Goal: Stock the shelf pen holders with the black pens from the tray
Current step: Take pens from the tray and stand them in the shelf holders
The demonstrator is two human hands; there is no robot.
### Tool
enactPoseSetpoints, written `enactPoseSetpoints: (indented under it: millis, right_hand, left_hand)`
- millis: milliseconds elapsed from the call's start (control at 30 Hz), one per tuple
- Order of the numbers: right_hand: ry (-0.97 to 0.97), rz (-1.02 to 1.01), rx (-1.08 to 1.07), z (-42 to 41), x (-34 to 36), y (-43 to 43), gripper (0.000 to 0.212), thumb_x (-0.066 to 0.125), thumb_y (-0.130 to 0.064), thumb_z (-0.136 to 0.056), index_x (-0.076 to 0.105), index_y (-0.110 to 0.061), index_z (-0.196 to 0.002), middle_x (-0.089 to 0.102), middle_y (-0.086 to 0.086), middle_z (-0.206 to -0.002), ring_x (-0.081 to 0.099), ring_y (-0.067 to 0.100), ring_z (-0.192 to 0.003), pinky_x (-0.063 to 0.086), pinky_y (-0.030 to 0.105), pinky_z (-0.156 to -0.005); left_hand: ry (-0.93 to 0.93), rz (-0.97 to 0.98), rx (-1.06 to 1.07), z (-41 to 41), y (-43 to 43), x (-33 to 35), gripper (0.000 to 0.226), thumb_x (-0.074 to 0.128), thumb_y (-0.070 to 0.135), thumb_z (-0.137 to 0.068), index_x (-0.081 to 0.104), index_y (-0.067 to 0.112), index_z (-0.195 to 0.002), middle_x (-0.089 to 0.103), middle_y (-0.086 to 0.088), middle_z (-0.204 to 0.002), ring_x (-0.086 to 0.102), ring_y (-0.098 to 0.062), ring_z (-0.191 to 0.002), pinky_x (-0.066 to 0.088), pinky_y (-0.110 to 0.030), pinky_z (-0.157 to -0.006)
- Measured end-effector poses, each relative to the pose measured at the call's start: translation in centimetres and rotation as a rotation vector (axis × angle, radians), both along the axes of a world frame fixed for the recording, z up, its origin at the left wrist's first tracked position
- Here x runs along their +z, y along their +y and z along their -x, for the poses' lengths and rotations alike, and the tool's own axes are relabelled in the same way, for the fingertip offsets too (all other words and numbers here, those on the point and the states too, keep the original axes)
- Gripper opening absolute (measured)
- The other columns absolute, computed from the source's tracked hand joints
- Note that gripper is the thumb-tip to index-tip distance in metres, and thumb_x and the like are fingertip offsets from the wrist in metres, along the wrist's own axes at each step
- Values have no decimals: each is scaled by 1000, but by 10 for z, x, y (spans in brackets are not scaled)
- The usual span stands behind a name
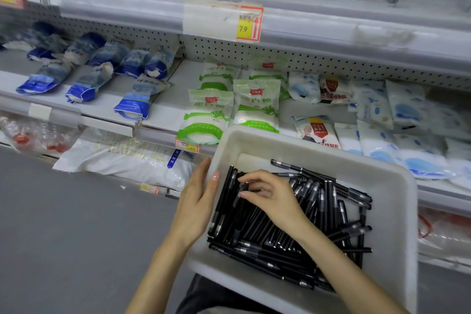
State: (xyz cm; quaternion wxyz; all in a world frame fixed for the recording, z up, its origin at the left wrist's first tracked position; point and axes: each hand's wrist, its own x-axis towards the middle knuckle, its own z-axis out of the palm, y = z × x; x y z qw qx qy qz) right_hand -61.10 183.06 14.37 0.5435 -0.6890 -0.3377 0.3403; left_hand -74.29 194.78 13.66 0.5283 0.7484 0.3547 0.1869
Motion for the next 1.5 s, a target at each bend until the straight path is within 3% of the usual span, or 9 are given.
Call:
enactPoseSetpoints:
  millis: [267,567,733,833,900,1100,1200,1333,1500]
  right_hand:
    - [207,-5,-54,1,-4,-1,16,73,2,-77,70,-13,-83,72,1,-86,70,8,-75,52,16,-71]
    - [68,231,200,14,-30,-9,20,80,-14,-74,63,-24,-70,69,-7,-74,68,9,-77,57,28,-78]
    - [79,109,138,3,-2,-2,16,62,-12,-90,52,-16,-78,68,0,-74,69,18,-76,58,32,-71]
    - [41,27,138,-9,30,2,9,51,-14,-96,53,-10,-87,59,9,-71,64,28,-68,52,22,-58]
    - [-34,3,162,-16,50,4,8,52,-16,-96,59,-17,-93,54,0,-70,60,17,-61,47,18,-55]
    - [-267,-100,148,-29,101,14,12,72,-30,-79,67,-40,-82,54,-6,-75,50,3,-71,36,16,-65]
    - [-299,-133,143,-36,130,17,13,71,-37,-68,69,-36,-81,60,-18,-73,55,-2,-67,38,11,-64]
    - [-171,-275,66,-46,182,23,10,74,-8,-73,74,-14,-80,71,-4,-70,62,5,-56,46,12,-51]
    - [-208,-530,-67,-50,258,55,24,72,-19,-67,71,-18,-91,71,-4,-78,66,7,-72,53,17,-66]
  left_hand:
    - [2,16,15,-2,-1,4,60,36,52,-92,39,24,-145,44,19,-141,34,25,-119,23,5,-93]
    - [4,24,52,-3,-3,5,65,36,53,-88,37,24,-146,38,19,-144,30,26,-120,18,8,-92]
    - [-24,-27,16,-4,-1,14,59,37,54,-94,39,25,-145,43,21,-141,31,29,-118,22,5,-93]
    - [-114,-42,14,-10,0,31,52,39,49,-96,49,23,-139,51,24,-132,42,20,-118,29,1,-93]
    - [-192,-58,12,-16,2,48,47,40,42,-93,56,23,-133,60,20,-124,50,11,-116,34,-3,-91]
    - [-454,20,36,-34,6,101,41,46,46,-90,71,20,-108,71,10,-109,61,-6,-112,44,-22,-97]
    - [-545,120,95,-35,9,122,40,49,41,-96,74,9,-98,74,-2,-100,66,-16,-105,49,-31,-95]
    - [-743,301,177,-35,19,153,43,44,33,-88,71,0,-95,74,-12,-98,69,-22,-101,51,-27,-93]
    - [-880,356,181,-46,33,190,37,53,28,-81,69,0,-99,72,-16,-100,69,-25,-101,52,-32,-92]
